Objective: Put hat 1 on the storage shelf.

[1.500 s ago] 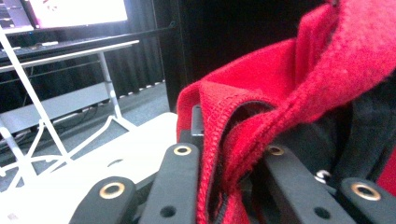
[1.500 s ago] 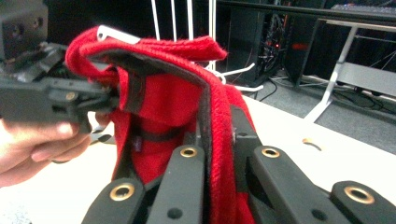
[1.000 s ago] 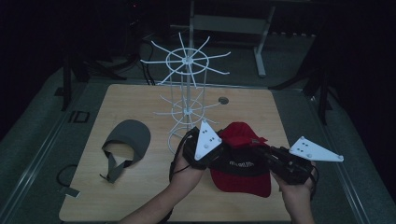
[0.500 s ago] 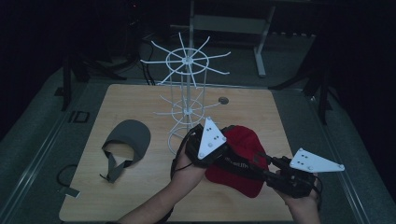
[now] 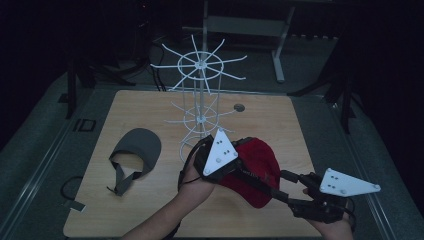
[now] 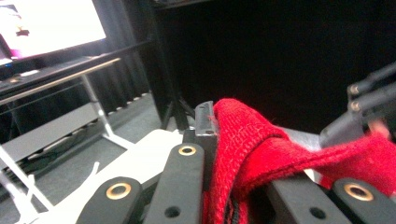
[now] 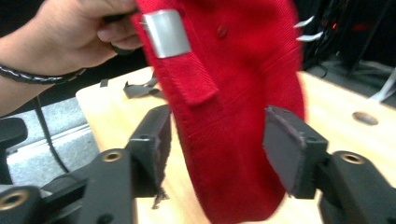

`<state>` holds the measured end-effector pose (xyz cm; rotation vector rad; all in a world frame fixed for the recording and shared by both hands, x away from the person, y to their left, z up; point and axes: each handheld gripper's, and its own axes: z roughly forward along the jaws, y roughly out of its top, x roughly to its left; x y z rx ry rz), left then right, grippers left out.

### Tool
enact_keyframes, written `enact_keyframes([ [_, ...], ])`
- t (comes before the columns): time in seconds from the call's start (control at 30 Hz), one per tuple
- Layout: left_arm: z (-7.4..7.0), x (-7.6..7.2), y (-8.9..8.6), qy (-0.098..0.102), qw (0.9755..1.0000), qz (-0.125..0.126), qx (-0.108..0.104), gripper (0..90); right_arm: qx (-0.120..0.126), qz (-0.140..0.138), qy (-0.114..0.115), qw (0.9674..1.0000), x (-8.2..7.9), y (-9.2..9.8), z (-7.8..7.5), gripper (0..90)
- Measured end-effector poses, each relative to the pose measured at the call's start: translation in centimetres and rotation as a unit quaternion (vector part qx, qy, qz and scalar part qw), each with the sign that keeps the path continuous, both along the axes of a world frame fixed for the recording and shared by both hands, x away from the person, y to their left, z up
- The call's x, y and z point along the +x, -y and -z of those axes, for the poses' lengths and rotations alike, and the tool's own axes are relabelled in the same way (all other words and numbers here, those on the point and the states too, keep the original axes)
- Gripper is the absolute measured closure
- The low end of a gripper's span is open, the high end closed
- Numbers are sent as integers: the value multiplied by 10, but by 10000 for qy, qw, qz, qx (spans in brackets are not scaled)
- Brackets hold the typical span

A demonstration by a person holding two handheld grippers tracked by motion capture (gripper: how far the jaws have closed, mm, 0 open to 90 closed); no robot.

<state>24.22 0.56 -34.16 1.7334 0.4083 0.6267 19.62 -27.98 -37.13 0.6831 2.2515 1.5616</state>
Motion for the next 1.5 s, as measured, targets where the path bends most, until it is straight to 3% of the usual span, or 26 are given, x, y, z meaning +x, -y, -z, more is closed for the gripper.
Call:
enact_keyframes([
  [0.17,4,4,-9,-66,9999,95,52,869,189,-81,64,9998,2,9,-10,410],
  [0.3,6,6,-15,-62,9980,633,-18,868,134,108,158,9997,5,11,-15,429],
  [0.33,6,5,-15,-38,9978,655,-1,869,126,120,155,9997,8,10,-15,429],
  [0.5,4,3,-16,60,9958,882,254,868,16,-14,118,9999,20,-3,-15,433],
  [0.73,3,2,-17,-27,9919,1248,215,867,-182,-320,399,9985,27,-27,-23,517],
  [0.87,3,2,-15,-13,9917,1266,216,867,-268,-432,548,9972,30,-35,-26,558],
  [1.1,4,5,-15,-92,9913,1293,247,866,-221,-522,536,9970,30,-35,-26,863],
  [1.23,5,5,-16,-122,9903,1366,230,865,-135,-516,512,9973,27,-34,-28,884],
  [1.33,7,5,-16,-197,9872,1563,263,862,2,-517,556,9971,25,-29,-32,887],
  [1.5,8,1,-14,-133,9880,1519,236,841,148,-514,545,9971,24,-24,-36,887],
])
